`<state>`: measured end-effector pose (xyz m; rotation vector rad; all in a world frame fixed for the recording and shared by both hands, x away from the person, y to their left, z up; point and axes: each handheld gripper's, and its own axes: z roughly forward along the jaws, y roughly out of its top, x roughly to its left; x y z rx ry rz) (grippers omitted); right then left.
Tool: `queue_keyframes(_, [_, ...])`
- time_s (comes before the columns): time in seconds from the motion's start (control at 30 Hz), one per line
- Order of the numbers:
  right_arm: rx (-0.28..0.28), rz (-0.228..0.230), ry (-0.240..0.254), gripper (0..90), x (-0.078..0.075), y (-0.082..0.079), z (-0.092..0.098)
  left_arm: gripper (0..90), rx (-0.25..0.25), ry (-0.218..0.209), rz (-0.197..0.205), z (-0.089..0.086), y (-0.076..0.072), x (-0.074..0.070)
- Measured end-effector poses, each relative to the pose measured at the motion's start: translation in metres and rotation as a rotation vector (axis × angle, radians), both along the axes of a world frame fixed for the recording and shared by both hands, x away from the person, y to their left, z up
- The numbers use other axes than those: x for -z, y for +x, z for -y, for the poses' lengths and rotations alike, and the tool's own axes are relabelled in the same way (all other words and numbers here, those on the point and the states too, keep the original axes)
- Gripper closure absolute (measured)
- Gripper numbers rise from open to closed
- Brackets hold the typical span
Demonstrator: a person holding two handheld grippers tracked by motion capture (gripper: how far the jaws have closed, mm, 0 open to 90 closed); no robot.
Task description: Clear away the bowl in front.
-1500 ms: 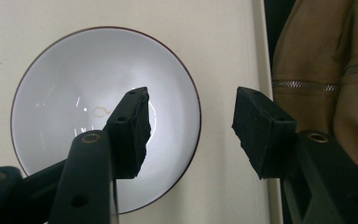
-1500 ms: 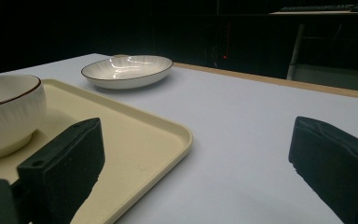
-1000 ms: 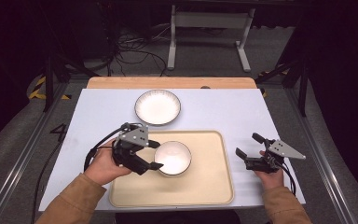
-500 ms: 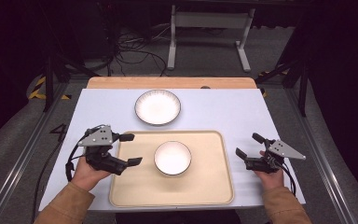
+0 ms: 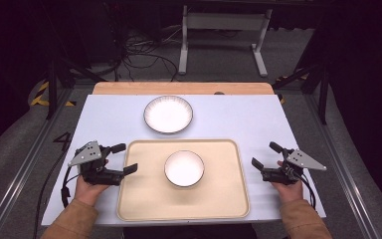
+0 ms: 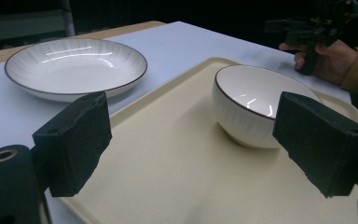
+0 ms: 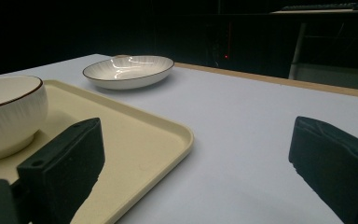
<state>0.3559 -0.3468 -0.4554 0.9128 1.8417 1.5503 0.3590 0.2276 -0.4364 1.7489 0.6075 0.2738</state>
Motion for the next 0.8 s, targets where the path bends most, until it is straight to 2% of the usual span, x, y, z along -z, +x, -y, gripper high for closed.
queue_keyframes(0.03, [0.000, 0.000, 0.000, 4.0, 0.000, 0.000, 0.000, 11.8, -0.012, 0.001, -0.010, -0.001, 0.000, 0.005])
queue_keyframes(0.17, [0.000, 0.001, 0.002, 4.0, 0.000, 0.000, 0.000, 11.8, -0.047, -0.042, -0.055, -0.009, 0.003, 0.017])
queue_keyframes(0.3, [-0.001, 0.001, 0.005, 4.0, 0.000, 0.000, 0.000, 12.1, -0.091, -0.014, -0.062, -0.012, 0.004, 0.024])
queue_keyframes(0.43, [-0.002, 0.002, 0.005, 4.0, 0.000, 0.000, 0.000, 12.0, -0.120, -0.024, -0.073, -0.012, 0.003, 0.026])
queue_keyframes(0.47, [-0.002, 0.002, 0.006, 4.0, 0.000, 0.000, 0.000, 12.0, -0.124, -0.023, -0.083, -0.012, 0.003, 0.027])
queue_keyframes(0.67, [-0.002, 0.001, 0.007, 4.0, 0.000, 0.000, 0.000, 9.9, -0.115, -0.008, -0.078, -0.009, 0.003, 0.028])
queue_keyframes(0.8, [0.000, 0.001, 0.008, 4.0, 0.000, 0.000, 0.001, 8.9, -0.112, -0.015, -0.080, -0.010, 0.004, 0.028])
